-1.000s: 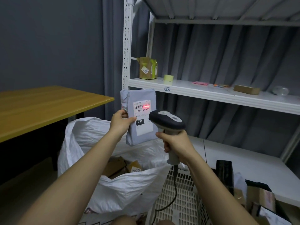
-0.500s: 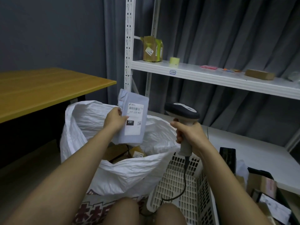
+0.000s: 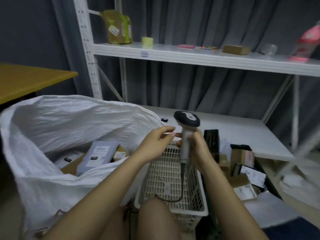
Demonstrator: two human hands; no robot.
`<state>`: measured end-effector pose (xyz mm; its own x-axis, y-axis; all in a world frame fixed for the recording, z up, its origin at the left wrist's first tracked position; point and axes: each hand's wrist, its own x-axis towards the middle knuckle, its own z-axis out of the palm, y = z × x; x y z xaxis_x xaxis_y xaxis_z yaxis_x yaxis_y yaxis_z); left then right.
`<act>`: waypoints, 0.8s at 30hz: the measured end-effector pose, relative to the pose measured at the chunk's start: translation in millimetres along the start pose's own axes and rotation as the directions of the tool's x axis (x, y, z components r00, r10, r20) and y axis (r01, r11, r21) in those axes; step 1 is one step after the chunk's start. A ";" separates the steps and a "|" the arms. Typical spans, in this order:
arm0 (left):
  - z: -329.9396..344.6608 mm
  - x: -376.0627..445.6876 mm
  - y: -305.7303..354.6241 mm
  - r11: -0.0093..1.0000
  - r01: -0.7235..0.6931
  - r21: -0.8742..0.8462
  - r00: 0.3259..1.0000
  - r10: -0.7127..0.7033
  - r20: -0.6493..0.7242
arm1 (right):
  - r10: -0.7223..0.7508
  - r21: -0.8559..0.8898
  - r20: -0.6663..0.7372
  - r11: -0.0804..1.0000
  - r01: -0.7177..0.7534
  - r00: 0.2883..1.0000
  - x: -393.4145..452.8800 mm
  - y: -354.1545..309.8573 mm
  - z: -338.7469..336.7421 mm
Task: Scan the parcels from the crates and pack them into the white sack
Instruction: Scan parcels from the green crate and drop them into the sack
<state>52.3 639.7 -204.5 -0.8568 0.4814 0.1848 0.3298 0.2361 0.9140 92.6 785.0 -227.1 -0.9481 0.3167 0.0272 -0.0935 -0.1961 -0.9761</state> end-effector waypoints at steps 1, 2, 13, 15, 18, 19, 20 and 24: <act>19.9 -0.6 -0.4 0.999 0.019 -0.035 0.998 -0.017 0.062 | 0.001 -0.009 -0.028 1.000 -0.001 1.000 -4.2 4.9 -10.0; 39.5 -0.5 -3.2 0.998 0.034 -0.057 0.991 -0.026 0.129 | 0.011 -0.002 -0.048 1.000 -0.011 0.999 -9.8 11.5 -20.9; 208.6 -38.0 -73.7 0.939 0.322 -0.120 0.921 -0.281 0.270 | 0.295 -0.156 -0.308 0.922 -0.354 0.904 -95.0 99.2 -160.0; 224.6 -46.7 -78.9 0.929 0.345 -0.132 0.905 -0.292 0.310 | 0.253 -0.214 -0.458 0.899 -0.382 0.852 -104.8 114.4 -189.1; 235.8 -53.0 -87.0 0.914 0.382 -0.138 0.871 -0.307 0.383 | 0.212 -0.259 -0.590 0.864 -0.431 0.779 -108.3 125.4 -226.3; 236.6 -53.0 -90.5 0.909 0.391 -0.142 0.862 -0.308 0.401 | 0.198 -0.283 -0.611 0.849 -0.446 0.766 -103.8 127.7 -236.9; 236.9 -52.3 -94.2 0.907 0.395 -0.144 0.858 -0.309 0.410 | 0.180 -0.307 -0.628 0.836 -0.454 0.757 -96.0 129.0 -246.6; 234.3 -50.3 -108.7 0.911 0.395 -0.119 0.860 -0.321 0.397 | 0.183 -0.407 -0.619 0.757 -0.511 0.764 -49.5 132.9 -278.1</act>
<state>152.4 787.6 -397.7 -0.6849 0.6735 -0.2781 -0.0855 0.3048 0.9486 211.5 1001.3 -418.1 -0.5531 0.7806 -0.2913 0.5378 0.0675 -0.8403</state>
